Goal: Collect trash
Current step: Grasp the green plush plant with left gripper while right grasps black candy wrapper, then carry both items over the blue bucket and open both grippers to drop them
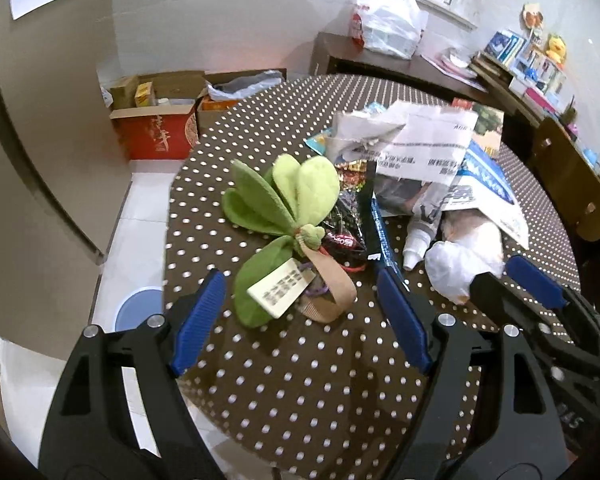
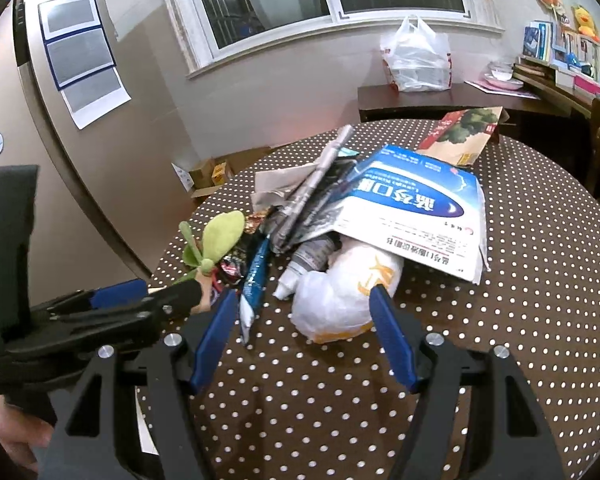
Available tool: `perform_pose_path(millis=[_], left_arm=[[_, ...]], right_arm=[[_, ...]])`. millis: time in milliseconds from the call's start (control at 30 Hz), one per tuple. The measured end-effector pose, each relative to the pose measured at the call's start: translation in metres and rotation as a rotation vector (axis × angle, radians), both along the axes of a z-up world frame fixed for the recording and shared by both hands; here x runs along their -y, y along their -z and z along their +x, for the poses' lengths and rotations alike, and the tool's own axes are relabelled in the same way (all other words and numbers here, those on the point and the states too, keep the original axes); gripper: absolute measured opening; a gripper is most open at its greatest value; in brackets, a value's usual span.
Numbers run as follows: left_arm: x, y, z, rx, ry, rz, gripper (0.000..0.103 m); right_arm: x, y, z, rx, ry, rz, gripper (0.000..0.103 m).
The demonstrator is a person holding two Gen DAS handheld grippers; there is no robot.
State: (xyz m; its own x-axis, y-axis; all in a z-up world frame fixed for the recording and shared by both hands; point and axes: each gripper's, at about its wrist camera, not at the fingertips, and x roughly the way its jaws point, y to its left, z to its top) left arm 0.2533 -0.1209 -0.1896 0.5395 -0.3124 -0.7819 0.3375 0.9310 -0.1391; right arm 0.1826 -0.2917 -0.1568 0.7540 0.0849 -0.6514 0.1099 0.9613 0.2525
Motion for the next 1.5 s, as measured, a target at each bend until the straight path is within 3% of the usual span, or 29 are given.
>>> perform_pose_path(millis=[200,233,267,333,433,733,800,967,1233,1500], left_arm=[[0.008,0.013,0.020,-0.035,0.007,0.014,0.052],[0.008,0.013,0.021,-0.029,0.007,0.016,0.045],[0.007,0.013,0.023,-0.024,0.011,0.016,0.030],[0.003,0.013,0.027,-0.033,0.017,-0.007,0.014],[-0.008,0.008,0.027,-0.017,-0.003,-0.040,0.008],[-0.052,-0.028,0.015,0.090,-0.074,-0.156,0.006],[-0.061,-0.033,0.017,0.112,-0.097,-0.175,0.006],[-0.084,-0.042,0.022,0.156,-0.157,-0.199,0.006],[-0.110,-0.037,0.036,0.171,-0.213,-0.190,0.006],[-0.121,-0.028,0.040,0.147,-0.217,-0.202,0.006]], right_arm=[[0.001,0.001,0.006,-0.007,-0.011,0.004,0.067],[0.000,0.001,0.007,-0.006,-0.014,0.004,0.067],[-0.001,0.001,0.007,-0.007,-0.018,0.004,0.067],[-0.003,-0.001,0.009,-0.006,-0.028,0.010,0.067],[-0.011,-0.005,0.011,-0.001,-0.050,0.012,0.067],[-0.036,-0.020,0.025,0.017,-0.111,0.030,0.067],[-0.041,-0.021,0.036,0.014,-0.124,0.044,0.060],[-0.055,-0.017,0.067,-0.010,-0.138,0.043,0.057],[-0.076,0.012,0.120,-0.126,-0.083,-0.095,0.054],[-0.086,0.027,0.138,-0.169,-0.078,-0.200,0.040]])
